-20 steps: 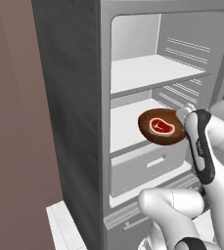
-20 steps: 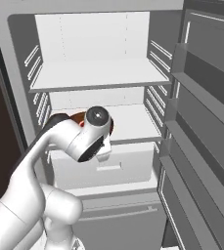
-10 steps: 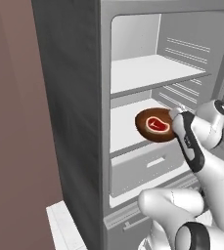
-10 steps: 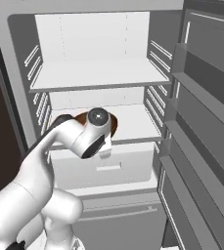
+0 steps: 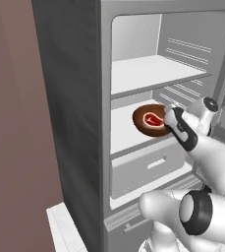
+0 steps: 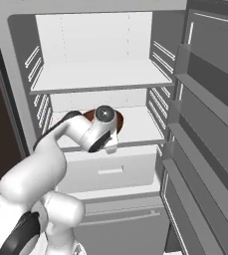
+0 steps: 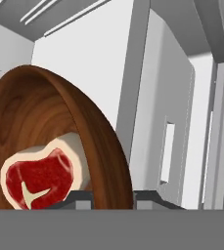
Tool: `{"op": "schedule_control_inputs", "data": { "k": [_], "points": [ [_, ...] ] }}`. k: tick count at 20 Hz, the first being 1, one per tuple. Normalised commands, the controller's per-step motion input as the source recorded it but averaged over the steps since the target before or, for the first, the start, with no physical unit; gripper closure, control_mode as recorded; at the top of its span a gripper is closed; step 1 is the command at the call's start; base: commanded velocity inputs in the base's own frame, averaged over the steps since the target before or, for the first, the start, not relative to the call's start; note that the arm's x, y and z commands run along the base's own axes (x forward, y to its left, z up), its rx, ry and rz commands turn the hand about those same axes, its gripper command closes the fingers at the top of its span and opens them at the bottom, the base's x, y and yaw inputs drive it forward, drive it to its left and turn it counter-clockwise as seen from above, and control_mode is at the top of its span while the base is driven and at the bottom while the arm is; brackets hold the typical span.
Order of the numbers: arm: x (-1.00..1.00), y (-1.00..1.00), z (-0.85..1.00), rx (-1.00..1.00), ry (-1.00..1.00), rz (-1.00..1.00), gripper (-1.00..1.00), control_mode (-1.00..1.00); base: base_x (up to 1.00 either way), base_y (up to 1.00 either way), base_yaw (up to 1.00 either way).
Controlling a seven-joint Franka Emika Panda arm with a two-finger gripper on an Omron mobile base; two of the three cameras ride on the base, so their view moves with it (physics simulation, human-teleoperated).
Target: Place one of the steaks on the plate and the other in the bowl. Then place the bowl in the fridge.
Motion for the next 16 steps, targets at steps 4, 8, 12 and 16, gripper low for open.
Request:
{"op": "schedule_control_inputs", "data": {
  "k": [4, 8, 12, 16],
  "points": [
    [0.50, -0.17, -0.04, 0.00, 0.00, 0.00, 1.00, -1.00, 0.00, 0.00, 0.00],
    [0.44, -0.10, -0.19, 0.00, 0.00, 0.00, 1.00, -1.00, 0.00, 0.00, 0.00],
    [0.39, -0.01, -0.30, 0.00, 0.00, 0.00, 1.00, -1.00, 0.00, 0.00, 0.00],
    [0.43, 0.00, -0.25, 0.00, 0.00, 0.00, 1.00, -1.00, 0.00, 0.00, 0.00]
  ]
}}
